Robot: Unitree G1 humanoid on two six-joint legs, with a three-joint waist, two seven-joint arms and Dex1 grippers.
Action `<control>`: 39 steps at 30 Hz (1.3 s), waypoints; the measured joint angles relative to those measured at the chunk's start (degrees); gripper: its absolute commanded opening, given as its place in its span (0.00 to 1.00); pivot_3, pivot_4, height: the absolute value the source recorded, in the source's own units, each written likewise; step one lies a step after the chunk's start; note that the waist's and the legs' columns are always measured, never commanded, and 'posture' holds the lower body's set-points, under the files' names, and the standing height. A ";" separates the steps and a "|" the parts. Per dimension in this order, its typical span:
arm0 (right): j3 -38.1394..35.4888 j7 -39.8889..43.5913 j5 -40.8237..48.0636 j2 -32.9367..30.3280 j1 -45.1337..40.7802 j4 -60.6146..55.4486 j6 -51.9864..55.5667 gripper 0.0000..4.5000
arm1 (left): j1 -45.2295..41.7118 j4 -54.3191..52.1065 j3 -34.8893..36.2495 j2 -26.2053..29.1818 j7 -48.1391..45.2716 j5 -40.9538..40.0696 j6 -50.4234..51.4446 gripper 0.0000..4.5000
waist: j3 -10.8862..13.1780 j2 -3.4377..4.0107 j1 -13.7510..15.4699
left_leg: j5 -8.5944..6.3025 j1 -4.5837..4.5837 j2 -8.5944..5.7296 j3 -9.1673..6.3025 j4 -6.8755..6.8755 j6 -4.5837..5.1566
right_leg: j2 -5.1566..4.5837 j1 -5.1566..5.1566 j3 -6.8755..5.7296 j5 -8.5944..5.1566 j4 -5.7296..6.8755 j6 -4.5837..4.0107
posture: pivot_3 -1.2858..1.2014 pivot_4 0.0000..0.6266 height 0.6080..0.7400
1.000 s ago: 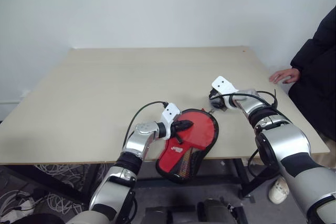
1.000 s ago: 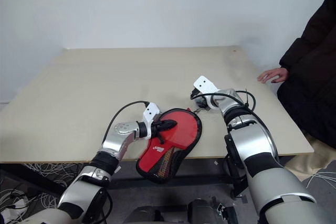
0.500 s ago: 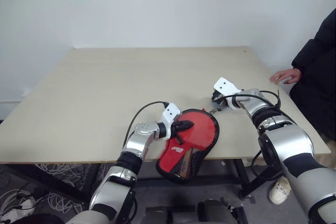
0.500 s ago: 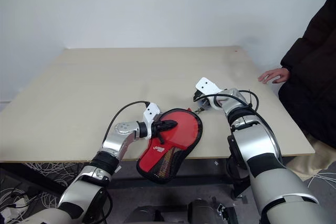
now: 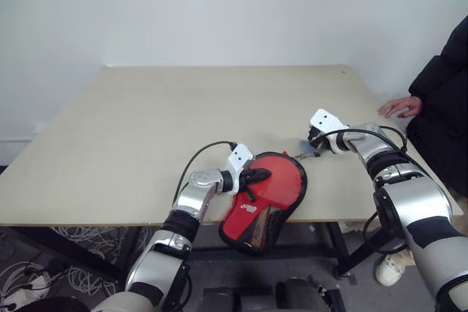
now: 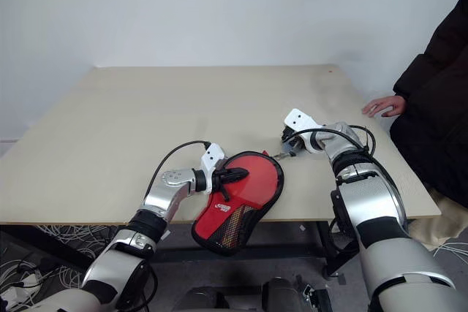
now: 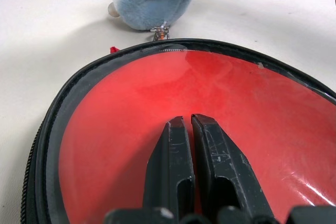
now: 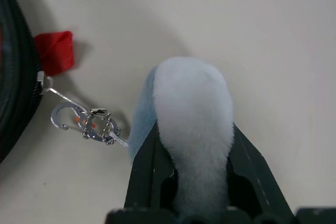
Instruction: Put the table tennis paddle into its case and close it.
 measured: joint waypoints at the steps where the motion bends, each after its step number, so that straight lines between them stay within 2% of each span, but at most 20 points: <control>1: 0.00 1.12 0.16 -0.50 0.46 -0.66 -0.44 0.10 | -0.01 0.00 0.00 -0.01 -0.10 0.00 0.00 0.03 | 0.00 0.00 0.00 | 0.00 0.00 0.00 0.00 0.00 0.00 | 0.00 0.00 0.00 0.00 0.00 0.00 | 0.52 0.00 1.00; 21: 0.04 11.52 1.82 -7.17 3.40 -6.06 -4.18 0.10 | -0.07 -0.13 -0.36 -0.48 -0.77 0.48 -0.06 0.03 | -0.01 0.02 0.28 | -0.04 -0.02 -0.04 0.00 0.02 0.06 | -0.04 0.00 0.00 -0.02 -0.05 0.01 | 0.52 0.00 1.00; 30: 0.10 23.41 5.21 -12.80 7.50 -13.02 -9.35 0.10 | -0.34 -0.11 -1.27 -0.95 -1.27 0.75 -0.22 0.03 | -0.01 0.04 1.29 | -0.14 -0.04 -0.07 0.04 0.06 0.21 | -0.07 0.00 0.03 -0.07 -0.08 0.08 | 0.52 0.00 1.00; 39: 0.07 33.86 10.13 -15.08 15.35 -25.49 -8.95 0.10 | -0.39 0.03 -1.29 -1.13 -1.28 0.84 -0.29 0.03 | -0.01 0.04 1.37 | -0.15 -0.02 -0.06 0.05 0.10 0.21 | -0.07 0.01 0.03 -0.12 -0.06 0.02 | 0.52 0.00 1.00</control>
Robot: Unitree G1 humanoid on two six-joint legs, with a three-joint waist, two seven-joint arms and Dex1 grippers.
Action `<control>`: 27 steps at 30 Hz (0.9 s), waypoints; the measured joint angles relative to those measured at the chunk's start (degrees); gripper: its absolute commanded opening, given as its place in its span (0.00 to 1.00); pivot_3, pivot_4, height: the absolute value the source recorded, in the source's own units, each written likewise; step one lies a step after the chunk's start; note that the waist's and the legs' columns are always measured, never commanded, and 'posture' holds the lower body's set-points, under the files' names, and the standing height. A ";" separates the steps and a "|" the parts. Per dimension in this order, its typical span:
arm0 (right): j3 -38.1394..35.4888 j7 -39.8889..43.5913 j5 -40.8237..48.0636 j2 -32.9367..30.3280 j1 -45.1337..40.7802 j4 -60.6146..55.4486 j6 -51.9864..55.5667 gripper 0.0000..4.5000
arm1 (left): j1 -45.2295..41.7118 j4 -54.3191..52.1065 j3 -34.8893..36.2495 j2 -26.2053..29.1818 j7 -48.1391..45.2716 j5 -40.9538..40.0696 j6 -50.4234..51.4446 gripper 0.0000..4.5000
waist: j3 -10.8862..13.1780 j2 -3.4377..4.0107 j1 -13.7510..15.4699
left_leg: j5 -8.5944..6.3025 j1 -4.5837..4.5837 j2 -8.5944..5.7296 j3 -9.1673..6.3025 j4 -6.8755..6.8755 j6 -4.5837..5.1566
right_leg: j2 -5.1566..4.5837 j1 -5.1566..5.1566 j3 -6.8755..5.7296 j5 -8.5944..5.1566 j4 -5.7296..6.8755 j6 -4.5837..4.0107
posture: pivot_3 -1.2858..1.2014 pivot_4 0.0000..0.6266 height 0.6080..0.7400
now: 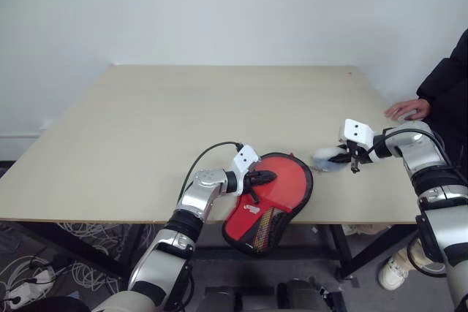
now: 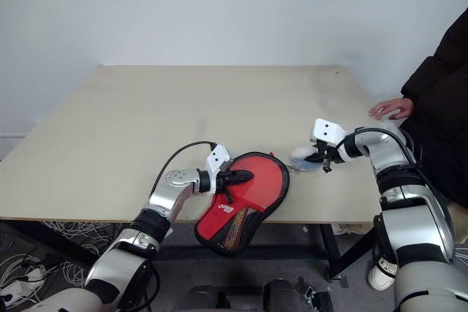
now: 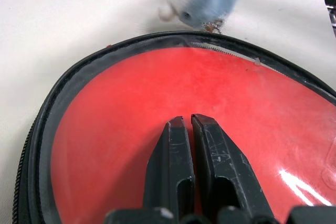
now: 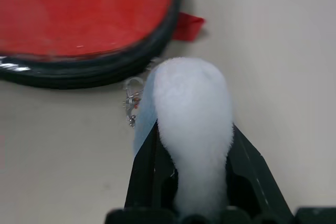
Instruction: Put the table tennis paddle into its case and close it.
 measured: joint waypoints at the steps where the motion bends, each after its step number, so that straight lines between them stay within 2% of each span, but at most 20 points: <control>1: 0.00 1.21 0.68 -0.33 1.28 -2.17 0.74 0.10 | -0.05 0.09 0.00 -0.01 0.00 0.05 0.00 0.03 | 0.00 0.00 0.03 | 0.00 0.00 0.00 -0.01 0.00 0.00 | 0.00 0.01 -0.01 0.00 0.00 0.00 | 0.52 0.00 1.00; 15: -0.15 8.51 7.79 -3.29 10.85 -20.36 6.85 0.10 | -0.69 1.17 -0.01 -0.11 -0.29 0.19 -0.25 0.03 | 0.00 -0.01 0.17 | -0.01 0.00 0.03 -0.02 0.08 -0.02 | 0.01 0.01 -0.07 -0.02 0.02 -0.02 | 0.52 0.00 1.00; 20: -0.50 12.81 13.57 -5.87 15.17 -27.85 9.04 0.10 | -0.96 1.57 -0.04 -0.23 -0.56 0.31 -0.40 0.03 | 0.02 -0.03 0.32 | -0.02 -0.01 0.03 -0.02 0.10 -0.03 | 0.00 0.01 -0.07 -0.03 0.00 -0.01 | 0.52 0.00 1.00; 27: 0.98 13.43 22.21 -10.45 22.09 -40.62 13.07 0.10 | -1.44 2.57 -0.04 -0.71 -0.58 0.49 -0.97 0.03 | 0.04 -0.09 0.98 | -0.10 0.00 0.06 -0.04 0.12 -0.18 | 0.00 0.01 -0.12 -0.06 0.00 0.02 | 0.52 0.00 1.00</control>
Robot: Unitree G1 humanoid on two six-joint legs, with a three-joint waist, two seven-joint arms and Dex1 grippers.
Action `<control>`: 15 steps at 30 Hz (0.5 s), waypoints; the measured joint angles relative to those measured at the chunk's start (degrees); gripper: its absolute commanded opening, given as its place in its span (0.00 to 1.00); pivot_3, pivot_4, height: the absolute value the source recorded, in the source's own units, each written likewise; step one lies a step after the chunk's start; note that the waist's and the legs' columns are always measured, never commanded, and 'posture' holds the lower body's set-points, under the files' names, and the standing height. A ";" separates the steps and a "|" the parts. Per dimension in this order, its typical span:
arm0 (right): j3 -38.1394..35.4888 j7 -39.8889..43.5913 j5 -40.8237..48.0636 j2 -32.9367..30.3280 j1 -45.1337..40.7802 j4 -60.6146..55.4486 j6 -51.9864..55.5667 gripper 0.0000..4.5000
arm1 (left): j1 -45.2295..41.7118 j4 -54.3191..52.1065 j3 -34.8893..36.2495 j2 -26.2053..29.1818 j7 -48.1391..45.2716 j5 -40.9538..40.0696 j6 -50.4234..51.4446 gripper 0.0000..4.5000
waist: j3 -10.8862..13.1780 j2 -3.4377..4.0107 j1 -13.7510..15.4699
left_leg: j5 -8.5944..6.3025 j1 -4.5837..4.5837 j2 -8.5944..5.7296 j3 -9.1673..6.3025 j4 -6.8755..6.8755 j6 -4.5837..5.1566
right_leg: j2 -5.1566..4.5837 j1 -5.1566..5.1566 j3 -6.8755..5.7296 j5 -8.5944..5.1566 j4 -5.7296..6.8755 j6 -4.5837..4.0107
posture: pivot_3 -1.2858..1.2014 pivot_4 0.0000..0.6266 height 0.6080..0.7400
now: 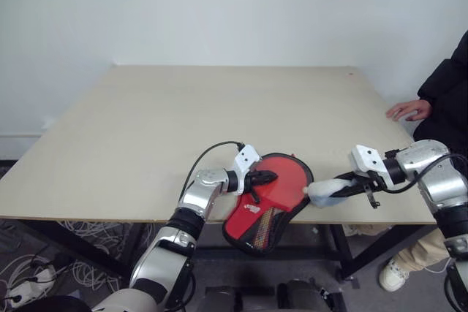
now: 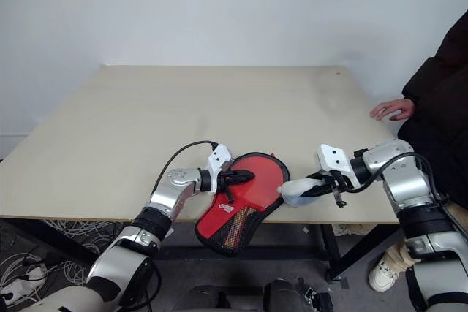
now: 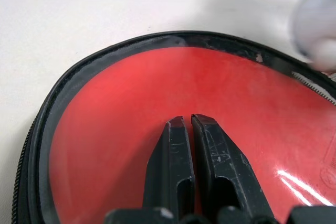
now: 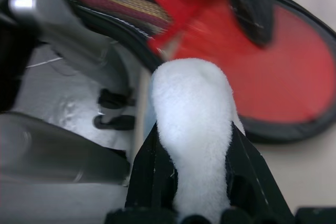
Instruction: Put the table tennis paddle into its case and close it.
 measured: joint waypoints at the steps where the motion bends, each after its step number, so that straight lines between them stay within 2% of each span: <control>1: 0.44 0.01 0.59 -0.28 0.58 -0.92 0.27 0.10 | -0.01 0.04 0.00 -0.07 0.00 0.00 -0.05 0.03 | 0.01 -0.01 0.12 | 0.00 0.00 0.00 0.01 -0.01 0.00 | 0.00 -0.01 0.00 0.00 -0.01 0.00 | 0.52 0.00 1.00; 15: 2.65 -1.42 3.84 -0.08 8.74 -16.23 7.55 0.10 | -0.14 0.32 -0.13 -0.52 -0.04 0.13 -0.41 0.03 | 0.02 -0.12 0.70 | -0.10 -0.02 0.01 0.01 0.00 -0.10 | 0.01 -0.02 -0.03 -0.06 -0.02 0.09 | 0.52 0.00 1.00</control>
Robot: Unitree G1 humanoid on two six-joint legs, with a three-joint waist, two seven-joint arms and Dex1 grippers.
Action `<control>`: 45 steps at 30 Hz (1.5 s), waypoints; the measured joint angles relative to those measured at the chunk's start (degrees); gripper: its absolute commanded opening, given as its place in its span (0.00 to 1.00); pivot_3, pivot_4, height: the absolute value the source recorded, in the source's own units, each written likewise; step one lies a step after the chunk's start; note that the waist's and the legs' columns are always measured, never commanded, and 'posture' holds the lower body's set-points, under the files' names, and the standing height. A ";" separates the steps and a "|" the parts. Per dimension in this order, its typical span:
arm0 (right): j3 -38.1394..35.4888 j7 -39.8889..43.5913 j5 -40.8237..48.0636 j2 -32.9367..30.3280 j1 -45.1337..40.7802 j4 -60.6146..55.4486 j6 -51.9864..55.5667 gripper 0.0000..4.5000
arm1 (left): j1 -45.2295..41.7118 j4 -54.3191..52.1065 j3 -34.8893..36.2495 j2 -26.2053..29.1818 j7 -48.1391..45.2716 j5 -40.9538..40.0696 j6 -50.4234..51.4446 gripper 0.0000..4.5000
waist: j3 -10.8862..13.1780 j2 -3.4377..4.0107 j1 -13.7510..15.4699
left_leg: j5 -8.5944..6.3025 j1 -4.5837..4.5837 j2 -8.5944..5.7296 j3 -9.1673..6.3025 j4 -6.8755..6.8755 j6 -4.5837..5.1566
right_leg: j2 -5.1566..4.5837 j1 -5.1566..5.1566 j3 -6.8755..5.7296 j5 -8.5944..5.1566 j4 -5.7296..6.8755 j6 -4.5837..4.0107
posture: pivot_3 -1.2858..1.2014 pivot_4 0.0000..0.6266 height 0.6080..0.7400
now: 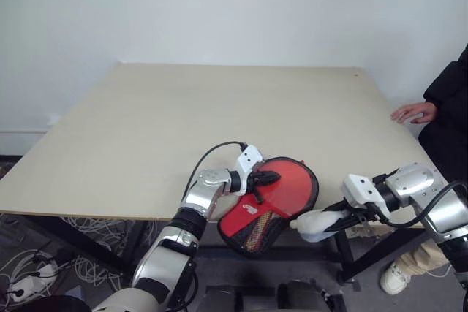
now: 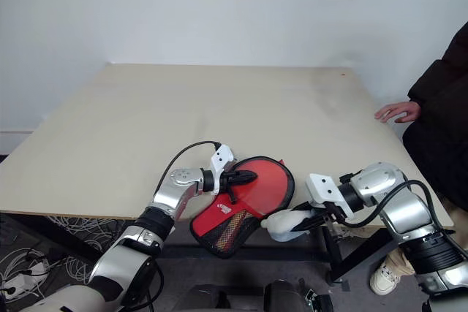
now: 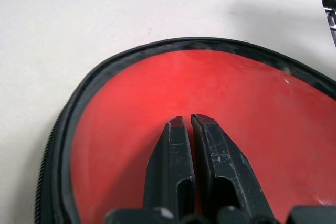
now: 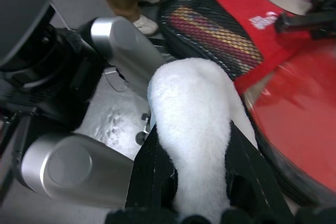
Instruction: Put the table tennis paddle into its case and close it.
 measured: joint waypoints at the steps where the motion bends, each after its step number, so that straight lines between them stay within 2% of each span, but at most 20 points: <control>1: 0.30 -0.54 -0.03 0.41 0.14 -0.75 0.58 0.10 | 0.00 -0.01 0.00 -0.01 0.01 0.04 0.00 0.03 | 0.01 -0.01 0.01 | 0.00 0.00 0.00 -0.01 0.00 0.00 | 0.00 0.00 -0.01 0.00 0.00 0.00 | 0.52 0.00 1.00; 9: 3.36 -5.27 -1.39 4.33 -0.42 -1.60 2.66 0.10 | 0.02 -0.07 0.00 0.03 0.03 0.13 0.01 0.03 | 0.00 -0.03 -0.01 | -0.01 0.01 0.02 0.00 0.02 -0.01 | 0.00 0.00 -0.02 0.00 0.01 0.00 | 0.52 0.00 1.00; 26: 3.45 -4.21 1.22 3.34 -0.23 -6.22 7.76 0.10 | 0.04 -0.16 0.00 0.03 -0.40 0.37 0.01 0.03 | 0.00 -0.05 0.00 | -0.01 0.00 0.02 -0.01 0.02 -0.02 | 0.01 0.01 -0.03 0.00 -0.01 0.00 | 0.52 0.00 1.00; 35: 3.70 -6.90 2.57 4.52 -0.24 -8.46 13.21 0.10 | 0.12 -0.35 0.00 0.04 -0.49 0.50 0.01 0.03 | 0.00 -0.05 0.00 | -0.02 0.00 0.03 -0.01 0.02 -0.03 | 0.01 0.00 -0.03 0.00 0.00 0.00 | 0.52 0.00 1.00; 45: 4.18 -8.00 2.62 4.90 -0.24 -8.96 14.41 0.10 | 0.11 -0.31 -0.01 0.01 -0.61 0.57 -0.04 0.03 | 0.00 -0.05 0.00 | -0.02 0.00 0.03 -0.01 0.01 -0.03 | 0.01 0.00 -0.04 0.00 -0.01 0.01 | 0.52 0.00 1.00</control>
